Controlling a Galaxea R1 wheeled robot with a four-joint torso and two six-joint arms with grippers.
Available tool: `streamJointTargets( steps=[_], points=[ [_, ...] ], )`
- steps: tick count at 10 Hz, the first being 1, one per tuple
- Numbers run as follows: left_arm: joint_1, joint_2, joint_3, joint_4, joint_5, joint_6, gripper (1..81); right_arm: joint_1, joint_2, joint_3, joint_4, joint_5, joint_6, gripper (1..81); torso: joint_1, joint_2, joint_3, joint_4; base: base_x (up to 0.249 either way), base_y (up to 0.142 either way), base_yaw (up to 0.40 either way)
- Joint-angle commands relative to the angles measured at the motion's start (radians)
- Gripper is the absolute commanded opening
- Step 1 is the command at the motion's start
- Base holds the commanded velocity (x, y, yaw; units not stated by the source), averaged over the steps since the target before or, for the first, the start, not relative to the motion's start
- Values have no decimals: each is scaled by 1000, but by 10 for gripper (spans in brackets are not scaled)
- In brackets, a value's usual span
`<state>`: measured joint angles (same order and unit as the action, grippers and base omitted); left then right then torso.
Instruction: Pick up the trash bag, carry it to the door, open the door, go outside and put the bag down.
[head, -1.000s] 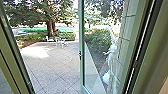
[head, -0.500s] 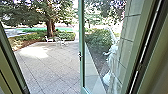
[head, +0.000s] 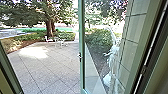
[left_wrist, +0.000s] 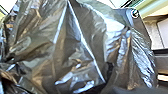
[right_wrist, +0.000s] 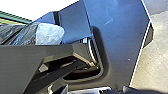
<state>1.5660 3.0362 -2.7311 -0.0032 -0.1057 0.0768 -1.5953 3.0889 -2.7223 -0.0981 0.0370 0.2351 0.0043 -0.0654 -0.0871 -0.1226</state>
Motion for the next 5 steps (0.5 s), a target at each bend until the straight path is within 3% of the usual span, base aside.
streamJointTargets(
  steps=[1,5],
  points=[
    [-42,0,4,11,51,3,10,36,13,9,-9,-51,-7,811,0,0,0,0,87,0,0],
    [-42,0,4,11,51,3,10,39,13,9,-12,-51,-7,811,0,0,0,0,87,0,0]
  ],
)
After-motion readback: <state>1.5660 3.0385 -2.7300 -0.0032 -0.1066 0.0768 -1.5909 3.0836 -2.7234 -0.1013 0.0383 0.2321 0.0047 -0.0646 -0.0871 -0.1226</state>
